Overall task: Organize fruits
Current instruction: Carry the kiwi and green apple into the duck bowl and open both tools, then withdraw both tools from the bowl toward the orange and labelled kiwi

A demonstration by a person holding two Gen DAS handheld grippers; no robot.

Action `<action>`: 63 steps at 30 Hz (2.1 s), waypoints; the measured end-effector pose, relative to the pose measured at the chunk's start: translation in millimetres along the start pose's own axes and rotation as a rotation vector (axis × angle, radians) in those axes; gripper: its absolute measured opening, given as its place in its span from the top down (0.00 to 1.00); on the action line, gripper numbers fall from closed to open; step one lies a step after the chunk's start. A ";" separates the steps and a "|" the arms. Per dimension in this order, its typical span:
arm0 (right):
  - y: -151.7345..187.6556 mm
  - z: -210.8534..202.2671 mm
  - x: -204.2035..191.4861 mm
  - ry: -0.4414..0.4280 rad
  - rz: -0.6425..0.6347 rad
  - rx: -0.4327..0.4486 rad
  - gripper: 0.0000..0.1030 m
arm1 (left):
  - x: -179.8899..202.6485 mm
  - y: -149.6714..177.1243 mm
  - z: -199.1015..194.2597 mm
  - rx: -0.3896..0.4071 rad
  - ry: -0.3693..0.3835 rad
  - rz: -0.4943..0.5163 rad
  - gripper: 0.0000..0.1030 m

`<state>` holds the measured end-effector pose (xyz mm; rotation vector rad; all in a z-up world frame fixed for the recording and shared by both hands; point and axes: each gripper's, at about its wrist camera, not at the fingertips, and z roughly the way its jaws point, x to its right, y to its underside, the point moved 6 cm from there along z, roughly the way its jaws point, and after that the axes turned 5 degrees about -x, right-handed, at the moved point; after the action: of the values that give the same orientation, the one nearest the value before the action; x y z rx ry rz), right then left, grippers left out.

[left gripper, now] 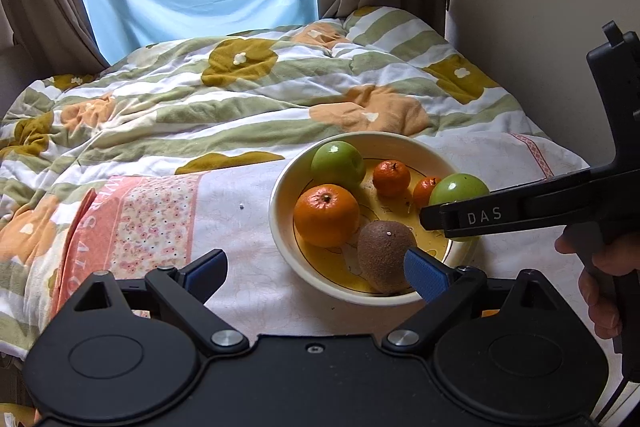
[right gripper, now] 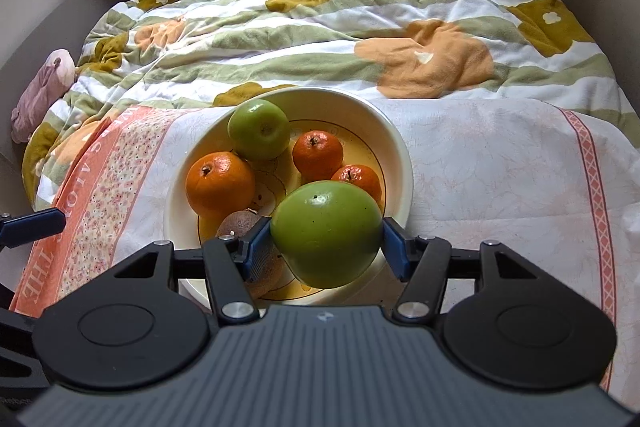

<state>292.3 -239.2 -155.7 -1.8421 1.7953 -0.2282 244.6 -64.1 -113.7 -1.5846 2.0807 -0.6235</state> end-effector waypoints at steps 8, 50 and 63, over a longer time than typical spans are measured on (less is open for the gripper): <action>1.6 -1.0 -6.8 -0.037 0.004 0.010 0.00 | -7.1 3.3 -2.4 0.007 -0.061 0.025 0.05; 117.8 -200.8 -45.2 0.278 0.182 0.285 0.00 | -5.7 53.7 -112.6 0.186 0.186 0.200 0.05; 158.9 -183.6 -2.8 0.322 0.290 0.252 0.00 | 47.8 59.2 -59.2 0.133 0.341 0.367 0.06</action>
<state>64.8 -277.8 -80.2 -1.4112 2.1120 -0.6378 152.4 -91.4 -105.8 -1.0389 2.4342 -0.9214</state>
